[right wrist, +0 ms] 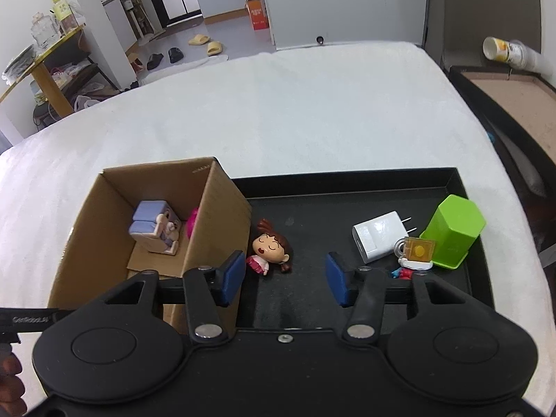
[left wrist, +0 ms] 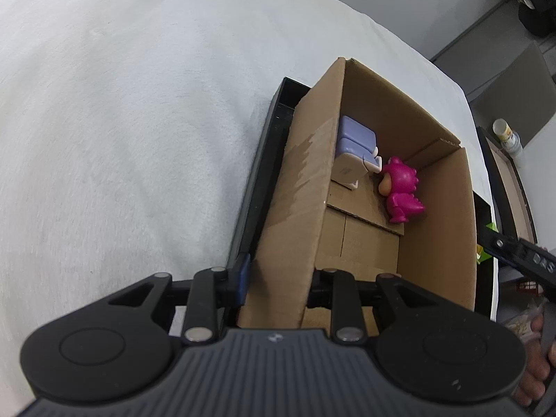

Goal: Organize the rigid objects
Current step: 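Move the right tool to the doll head on the tray and grasp it, then carry the doll head with the right tool into the box, then open the right tool to drop the doll head beside the chair, then reach the right tool to the red-and-blue figurine and grasp it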

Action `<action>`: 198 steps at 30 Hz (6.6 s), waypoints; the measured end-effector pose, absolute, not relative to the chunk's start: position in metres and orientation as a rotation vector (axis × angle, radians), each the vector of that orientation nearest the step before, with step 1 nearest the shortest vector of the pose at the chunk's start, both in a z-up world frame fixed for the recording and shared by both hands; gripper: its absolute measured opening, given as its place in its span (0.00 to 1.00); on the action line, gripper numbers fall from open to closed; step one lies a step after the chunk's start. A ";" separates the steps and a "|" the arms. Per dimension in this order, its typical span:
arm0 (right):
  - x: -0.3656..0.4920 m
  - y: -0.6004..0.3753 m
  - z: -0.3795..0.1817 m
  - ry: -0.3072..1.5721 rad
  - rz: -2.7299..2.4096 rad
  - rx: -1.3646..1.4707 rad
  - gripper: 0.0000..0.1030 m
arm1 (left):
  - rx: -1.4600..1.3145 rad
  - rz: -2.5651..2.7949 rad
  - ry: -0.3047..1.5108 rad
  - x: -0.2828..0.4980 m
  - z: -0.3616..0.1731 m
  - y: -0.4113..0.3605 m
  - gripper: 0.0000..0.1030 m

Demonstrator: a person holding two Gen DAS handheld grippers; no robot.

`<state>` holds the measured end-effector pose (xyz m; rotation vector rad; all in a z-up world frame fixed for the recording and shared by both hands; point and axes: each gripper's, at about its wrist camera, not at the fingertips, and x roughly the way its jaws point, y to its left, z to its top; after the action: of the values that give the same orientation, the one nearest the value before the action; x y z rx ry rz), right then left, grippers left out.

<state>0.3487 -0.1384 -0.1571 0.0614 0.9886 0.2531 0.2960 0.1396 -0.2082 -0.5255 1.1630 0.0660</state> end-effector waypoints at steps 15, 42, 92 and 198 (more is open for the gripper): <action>0.379 -0.132 -0.195 1.050 0.254 0.085 0.43 | -0.512 0.025 1.175 0.298 -0.216 0.140 0.27; 0.391 -0.134 -0.211 1.111 0.300 0.086 0.34 | -0.499 0.013 1.178 0.298 -0.219 0.135 0.26; 0.378 -0.077 -0.117 0.927 0.434 -0.036 0.34 | -0.507 0.029 1.159 0.293 -0.216 0.137 0.26; 0.293 -0.163 -0.103 0.771 0.190 -0.013 0.94 | -0.486 0.033 1.219 0.295 -0.218 0.116 0.27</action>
<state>0.2933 -0.1626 -0.1027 -0.0134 0.7706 0.1898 0.2950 0.1160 -0.2182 -0.4864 1.2191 0.0332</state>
